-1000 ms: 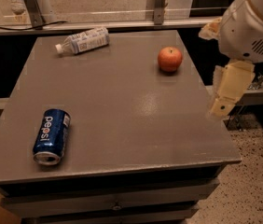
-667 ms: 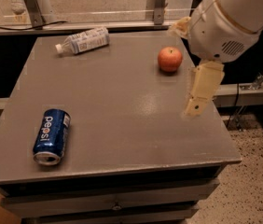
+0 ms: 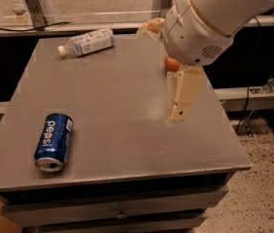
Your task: Pick pepsi can
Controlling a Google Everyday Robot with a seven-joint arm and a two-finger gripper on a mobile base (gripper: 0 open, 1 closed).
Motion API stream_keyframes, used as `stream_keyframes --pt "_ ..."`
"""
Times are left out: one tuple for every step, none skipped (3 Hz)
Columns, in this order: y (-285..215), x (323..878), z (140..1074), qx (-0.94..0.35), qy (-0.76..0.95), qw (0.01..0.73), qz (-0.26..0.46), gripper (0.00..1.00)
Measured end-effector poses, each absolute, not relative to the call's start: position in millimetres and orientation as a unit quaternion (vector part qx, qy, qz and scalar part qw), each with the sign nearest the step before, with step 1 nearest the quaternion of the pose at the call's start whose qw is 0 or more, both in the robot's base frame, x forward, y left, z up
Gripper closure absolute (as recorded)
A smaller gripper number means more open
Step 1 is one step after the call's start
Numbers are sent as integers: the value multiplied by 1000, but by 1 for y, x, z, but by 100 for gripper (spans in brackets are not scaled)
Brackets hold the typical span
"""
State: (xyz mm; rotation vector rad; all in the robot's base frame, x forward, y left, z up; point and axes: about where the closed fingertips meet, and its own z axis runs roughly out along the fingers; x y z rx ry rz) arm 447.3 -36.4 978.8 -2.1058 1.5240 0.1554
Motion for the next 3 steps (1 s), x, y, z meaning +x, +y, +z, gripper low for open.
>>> stream_keyframes --pt "-13 451 970 -819 513 246 78 0" --pt "19 453 947 -863 444 215 108 0" --pt "49 451 922 -900 370 187 133 0"
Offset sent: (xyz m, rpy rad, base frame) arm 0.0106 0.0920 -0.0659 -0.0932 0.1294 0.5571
